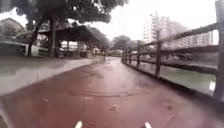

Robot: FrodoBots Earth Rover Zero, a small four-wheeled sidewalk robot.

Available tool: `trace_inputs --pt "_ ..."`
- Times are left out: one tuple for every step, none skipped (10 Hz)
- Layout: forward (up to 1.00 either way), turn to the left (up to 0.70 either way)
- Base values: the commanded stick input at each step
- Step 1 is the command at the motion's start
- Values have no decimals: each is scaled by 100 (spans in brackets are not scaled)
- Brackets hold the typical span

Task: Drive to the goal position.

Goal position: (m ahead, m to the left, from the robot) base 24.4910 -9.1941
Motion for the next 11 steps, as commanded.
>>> trace_inputs --pt "50 0" --pt "50 0" --pt "50 0" --pt "50 0" --pt "50 0" --pt "50 0" --pt "50 12" --pt "50 30" --pt "50 47" --pt "50 13" --pt "50 0"
